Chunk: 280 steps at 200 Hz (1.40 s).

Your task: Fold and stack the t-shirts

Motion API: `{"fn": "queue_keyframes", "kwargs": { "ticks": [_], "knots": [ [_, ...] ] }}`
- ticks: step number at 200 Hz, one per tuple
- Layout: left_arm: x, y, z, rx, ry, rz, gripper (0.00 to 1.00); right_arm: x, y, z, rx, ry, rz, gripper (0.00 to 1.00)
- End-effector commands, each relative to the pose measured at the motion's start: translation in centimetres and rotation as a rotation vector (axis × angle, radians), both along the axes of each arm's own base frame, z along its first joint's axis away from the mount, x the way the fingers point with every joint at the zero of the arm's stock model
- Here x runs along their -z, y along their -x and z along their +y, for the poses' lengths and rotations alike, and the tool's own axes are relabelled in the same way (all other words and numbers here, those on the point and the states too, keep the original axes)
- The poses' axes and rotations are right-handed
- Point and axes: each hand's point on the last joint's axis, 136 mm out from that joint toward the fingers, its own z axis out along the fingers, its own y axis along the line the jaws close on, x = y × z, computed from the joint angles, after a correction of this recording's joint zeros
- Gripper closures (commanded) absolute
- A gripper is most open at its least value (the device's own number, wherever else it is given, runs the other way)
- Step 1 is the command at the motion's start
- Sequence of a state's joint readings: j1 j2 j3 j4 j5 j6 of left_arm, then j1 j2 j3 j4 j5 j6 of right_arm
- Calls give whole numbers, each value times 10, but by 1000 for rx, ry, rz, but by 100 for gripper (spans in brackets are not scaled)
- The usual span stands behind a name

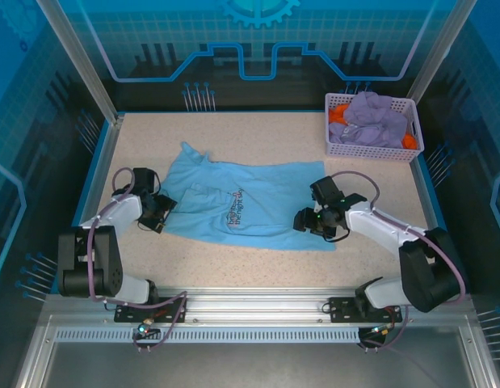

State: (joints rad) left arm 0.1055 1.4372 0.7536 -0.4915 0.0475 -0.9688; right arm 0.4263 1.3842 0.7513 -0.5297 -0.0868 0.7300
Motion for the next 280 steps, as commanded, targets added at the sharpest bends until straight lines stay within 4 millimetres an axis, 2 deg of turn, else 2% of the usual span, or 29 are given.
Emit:
{"fn": "queue_keyframes", "kwargs": {
  "ticks": [1,60,106,156,168,182,205,221,234,243,252,262,280],
  "knots": [
    [7,11,4,-6,15,28,47,11,6,-6,41,11,50,38],
    [8,30,15,-27,20,44,80,24,8,-23,127,-2,104,38],
    [7,55,19,-47,26,56,88,37,12,-37,207,-15,173,37],
    [15,86,28,-104,23,94,89,41,13,-42,257,-51,201,35],
    [17,92,32,-125,18,93,86,41,13,-43,265,-61,204,34],
    [20,97,40,-155,5,97,75,40,12,-44,277,-76,205,33],
    [21,93,51,-200,32,64,68,40,9,-45,284,-91,206,32],
    [15,87,58,-217,39,46,72,39,8,-46,283,-91,204,31],
    [9,88,64,-236,18,31,80,37,6,-48,286,-88,197,30],
    [7,87,64,-242,15,11,80,36,5,-50,288,-88,193,30],
    [5,85,63,-236,19,-1,73,35,4,-48,277,-95,185,30],
    [4,84,61,-227,31,-6,59,33,4,-45,262,-110,184,30],
    [2,84,55,-215,58,-18,40,26,4,-39,232,-119,152,29]
  ]
}}
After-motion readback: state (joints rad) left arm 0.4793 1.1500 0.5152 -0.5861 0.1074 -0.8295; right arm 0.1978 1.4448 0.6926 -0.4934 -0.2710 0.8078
